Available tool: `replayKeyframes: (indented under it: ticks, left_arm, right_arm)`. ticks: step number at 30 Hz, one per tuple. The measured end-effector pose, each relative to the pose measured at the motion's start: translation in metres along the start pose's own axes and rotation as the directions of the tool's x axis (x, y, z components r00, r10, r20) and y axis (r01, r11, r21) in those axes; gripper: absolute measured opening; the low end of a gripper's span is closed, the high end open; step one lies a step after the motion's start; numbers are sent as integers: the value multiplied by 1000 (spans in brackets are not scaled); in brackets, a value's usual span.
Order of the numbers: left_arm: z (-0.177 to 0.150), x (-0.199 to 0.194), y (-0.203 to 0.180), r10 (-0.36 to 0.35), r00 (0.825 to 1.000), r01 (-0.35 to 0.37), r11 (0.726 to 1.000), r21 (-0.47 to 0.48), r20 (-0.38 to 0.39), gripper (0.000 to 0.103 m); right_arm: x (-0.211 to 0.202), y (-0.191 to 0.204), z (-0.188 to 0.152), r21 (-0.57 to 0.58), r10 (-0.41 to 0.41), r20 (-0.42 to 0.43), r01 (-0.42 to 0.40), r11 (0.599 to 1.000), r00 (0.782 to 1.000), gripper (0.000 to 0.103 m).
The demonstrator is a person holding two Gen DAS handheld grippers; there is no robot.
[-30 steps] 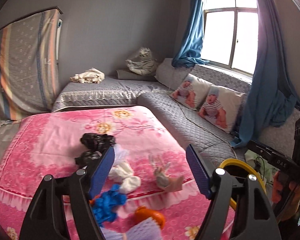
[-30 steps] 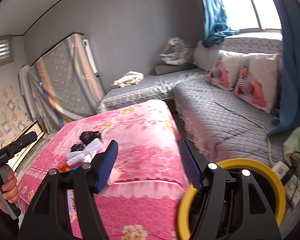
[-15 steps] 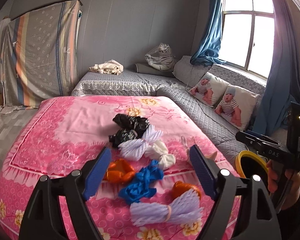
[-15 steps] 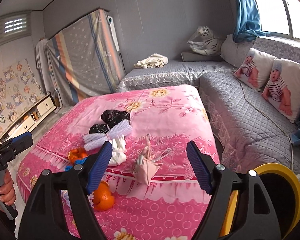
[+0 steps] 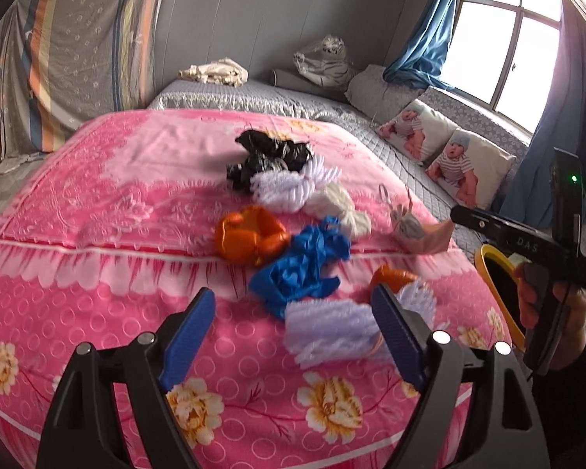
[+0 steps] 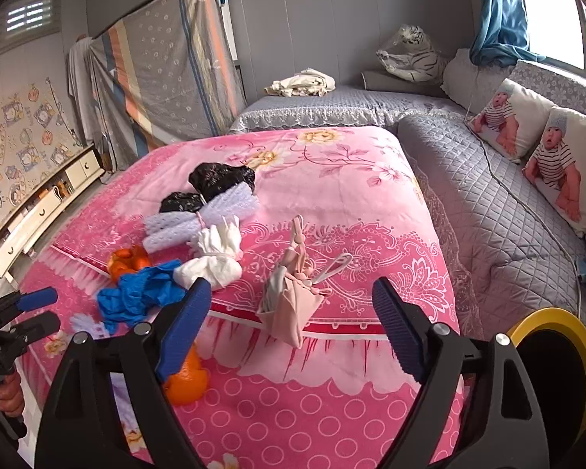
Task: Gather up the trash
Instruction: 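Move both tools back over the bed toward the remaining trash, then grasp the lavender mesh net with the left tool while the right grasps the pink doll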
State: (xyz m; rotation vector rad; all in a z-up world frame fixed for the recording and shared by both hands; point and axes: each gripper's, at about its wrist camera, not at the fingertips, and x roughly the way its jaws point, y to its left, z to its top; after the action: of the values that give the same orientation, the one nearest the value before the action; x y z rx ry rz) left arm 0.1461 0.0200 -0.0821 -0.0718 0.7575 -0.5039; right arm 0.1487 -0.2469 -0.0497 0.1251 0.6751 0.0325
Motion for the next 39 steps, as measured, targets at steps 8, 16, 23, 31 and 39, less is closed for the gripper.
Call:
replayKeyframes:
  ticks: [8,16,23,31,39]
  left_arm:
    - [-7,18,0,-22,999,22,1000,-1,-48,79]
    - [-6,32,-5,-28,997,30,999,32,-69,78]
    - [-6,40,-12,-28,996,32,999,43,-87,70]
    - [-9,40,-34,-1,996,12,993,118,-94,52]
    - [-14,35,-49,90,995,-81,980,184,-44,26]
  right_arm:
    - [30,3,-2,-34,-16,-40,15,999,999,82]
    - [52,5,-4,-45,-35,-69,32,998,997,81]
    - [66,0,-5,-22,-14,-106,12,1000,994,73]
    - [72,-5,-8,9,3,-129,-2,1000,992,56]
    - [75,-5,-9,13,32,-150,-30,999,988,27]
